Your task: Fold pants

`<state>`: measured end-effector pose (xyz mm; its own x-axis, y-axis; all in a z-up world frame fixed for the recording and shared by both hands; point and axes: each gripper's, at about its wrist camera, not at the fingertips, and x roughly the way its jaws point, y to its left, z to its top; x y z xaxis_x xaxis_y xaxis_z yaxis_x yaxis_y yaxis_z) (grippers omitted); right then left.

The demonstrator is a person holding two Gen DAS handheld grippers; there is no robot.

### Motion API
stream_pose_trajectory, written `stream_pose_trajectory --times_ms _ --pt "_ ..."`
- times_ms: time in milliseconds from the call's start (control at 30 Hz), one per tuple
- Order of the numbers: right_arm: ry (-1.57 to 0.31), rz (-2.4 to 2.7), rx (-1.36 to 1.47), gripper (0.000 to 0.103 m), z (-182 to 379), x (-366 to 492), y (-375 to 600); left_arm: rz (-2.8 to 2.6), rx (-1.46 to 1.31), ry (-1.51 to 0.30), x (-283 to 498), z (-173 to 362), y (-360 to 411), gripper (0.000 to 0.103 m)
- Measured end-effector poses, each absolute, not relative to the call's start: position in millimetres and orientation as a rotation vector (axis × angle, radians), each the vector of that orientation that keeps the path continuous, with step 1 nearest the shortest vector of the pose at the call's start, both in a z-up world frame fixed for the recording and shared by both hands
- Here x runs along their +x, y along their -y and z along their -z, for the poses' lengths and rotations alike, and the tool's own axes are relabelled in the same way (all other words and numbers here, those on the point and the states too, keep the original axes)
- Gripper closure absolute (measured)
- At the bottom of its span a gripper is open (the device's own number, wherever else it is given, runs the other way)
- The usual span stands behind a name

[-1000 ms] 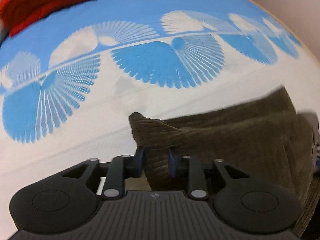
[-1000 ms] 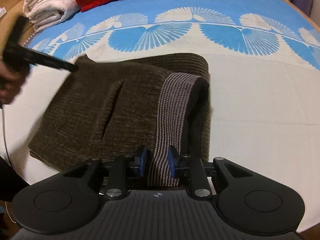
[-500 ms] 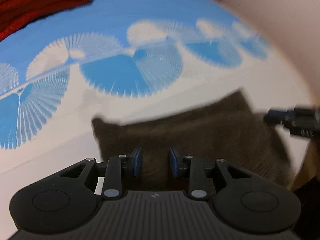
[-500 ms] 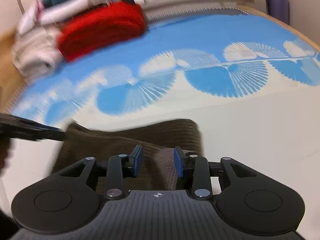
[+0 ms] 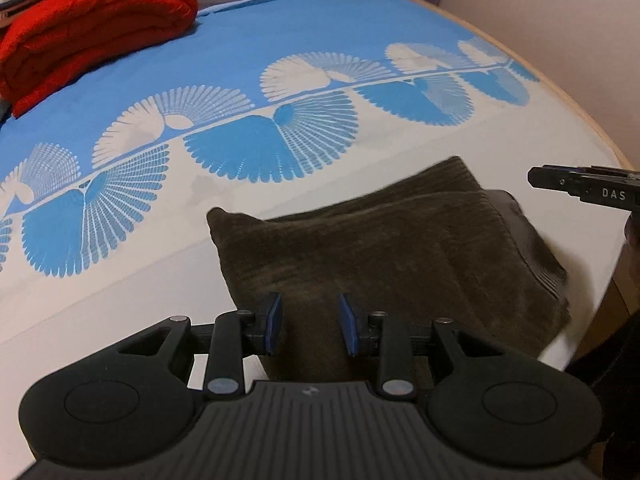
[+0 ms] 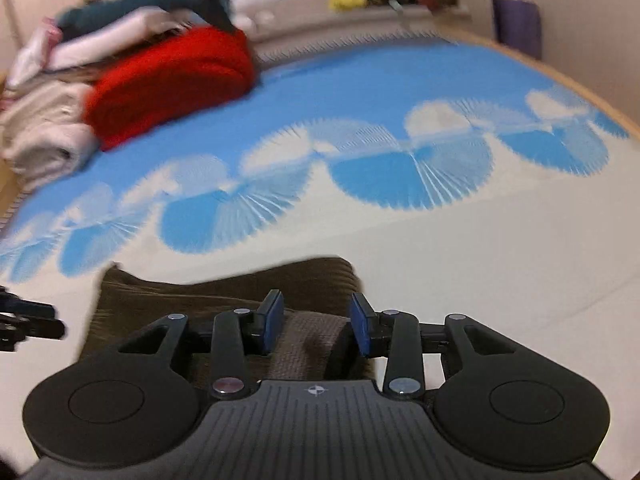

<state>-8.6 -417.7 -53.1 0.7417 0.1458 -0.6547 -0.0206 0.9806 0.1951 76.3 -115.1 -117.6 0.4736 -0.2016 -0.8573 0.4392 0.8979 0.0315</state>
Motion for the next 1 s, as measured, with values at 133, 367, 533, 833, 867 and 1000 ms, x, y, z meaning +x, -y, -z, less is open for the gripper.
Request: stream_pose_trajectory --times_ms 133,367,533,833,867,1000 --pt "-0.737 -0.152 0.143 0.063 46.7 -34.7 414.9 0.404 0.275 -0.988 51.4 115.4 119.0 0.068" --pt "-0.835 -0.222 0.065 0.063 59.5 -64.0 412.0 0.447 0.316 -1.009 26.2 132.9 119.1 0.068" --pt "-1.020 -0.222 -0.044 0.044 93.8 -64.5 409.3 0.600 0.365 -1.088 15.7 151.9 129.7 0.065" --pt "-0.923 -0.153 0.260 0.032 76.5 -48.9 443.8 0.584 0.230 -1.134 43.6 152.7 115.5 0.031" --pt "-0.924 -0.148 0.310 0.027 78.3 -44.3 448.1 0.535 0.156 -1.119 54.0 149.1 106.6 0.025" --pt "-1.035 -0.139 0.398 0.026 102.9 -21.2 452.7 0.368 -0.055 -1.166 87.6 159.5 78.3 0.016"
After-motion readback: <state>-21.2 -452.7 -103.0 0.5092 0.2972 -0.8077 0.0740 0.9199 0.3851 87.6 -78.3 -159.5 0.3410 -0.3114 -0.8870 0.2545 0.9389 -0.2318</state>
